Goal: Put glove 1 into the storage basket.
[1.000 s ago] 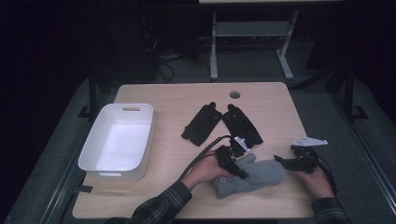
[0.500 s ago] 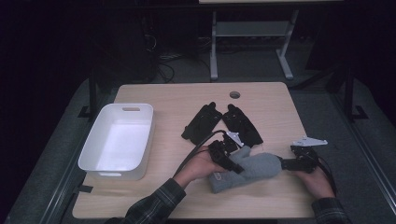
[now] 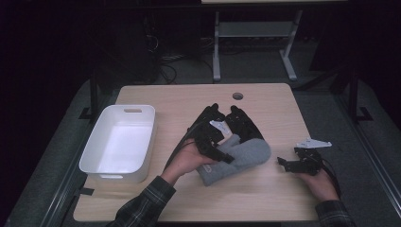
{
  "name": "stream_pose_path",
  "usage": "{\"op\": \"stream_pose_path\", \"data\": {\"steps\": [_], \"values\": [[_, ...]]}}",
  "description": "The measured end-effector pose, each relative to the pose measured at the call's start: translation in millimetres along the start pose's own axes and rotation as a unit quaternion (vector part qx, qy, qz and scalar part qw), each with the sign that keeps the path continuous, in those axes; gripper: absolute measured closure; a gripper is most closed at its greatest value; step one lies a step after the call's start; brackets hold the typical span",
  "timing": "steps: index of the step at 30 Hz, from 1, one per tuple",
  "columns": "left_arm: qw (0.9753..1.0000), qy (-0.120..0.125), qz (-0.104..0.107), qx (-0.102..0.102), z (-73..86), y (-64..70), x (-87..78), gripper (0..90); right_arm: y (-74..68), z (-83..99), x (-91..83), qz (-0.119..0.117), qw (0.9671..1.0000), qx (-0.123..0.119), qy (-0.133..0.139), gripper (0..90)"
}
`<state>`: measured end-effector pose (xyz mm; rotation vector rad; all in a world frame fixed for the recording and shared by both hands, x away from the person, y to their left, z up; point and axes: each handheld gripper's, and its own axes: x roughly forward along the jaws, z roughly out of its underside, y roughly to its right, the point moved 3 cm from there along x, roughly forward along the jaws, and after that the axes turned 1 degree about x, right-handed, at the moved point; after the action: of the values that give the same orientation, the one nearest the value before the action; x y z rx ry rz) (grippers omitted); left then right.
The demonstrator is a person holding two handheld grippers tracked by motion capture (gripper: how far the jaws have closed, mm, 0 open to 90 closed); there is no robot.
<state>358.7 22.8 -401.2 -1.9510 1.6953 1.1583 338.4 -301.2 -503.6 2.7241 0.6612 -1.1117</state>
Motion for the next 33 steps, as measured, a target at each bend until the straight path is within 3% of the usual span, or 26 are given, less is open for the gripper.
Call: {"op": "stream_pose_path", "data": {"steps": [7,18,24,31,32,33], "values": [[0.9995,0.018,-0.021,-0.016,3.0,-11.1,-32.5,71.6,0.0,0.0,0.1,0.000,1.0000,0.000,0.000,15.5],[0.9965,0.049,-0.053,-0.043,11.1,-27.1,-89.8,71.6,0.0,-0.1,0.1,0.001,1.0000,0.000,0.000,15.5],[0.9929,0.067,-0.078,-0.060,17.8,-32.9,-120.2,71.6,0.1,-0.1,0.2,0.001,1.0000,0.000,0.001,15.5],[0.9869,0.089,-0.103,-0.087,33.4,-44.5,-152.6,71.5,0.1,-0.1,0.1,0.001,1.0000,-0.001,0.001,15.4],[0.9850,0.094,-0.111,-0.092,38.3,-48.1,-161.3,71.5,0.1,-0.1,0.1,0.001,1.0000,-0.001,0.001,15.5],[0.9850,0.094,-0.111,-0.092,38.3,-48.1,-161.3,71.5,0.1,-0.1,0.1,0.001,1.0000,-0.001,0.001,15.5]]}}
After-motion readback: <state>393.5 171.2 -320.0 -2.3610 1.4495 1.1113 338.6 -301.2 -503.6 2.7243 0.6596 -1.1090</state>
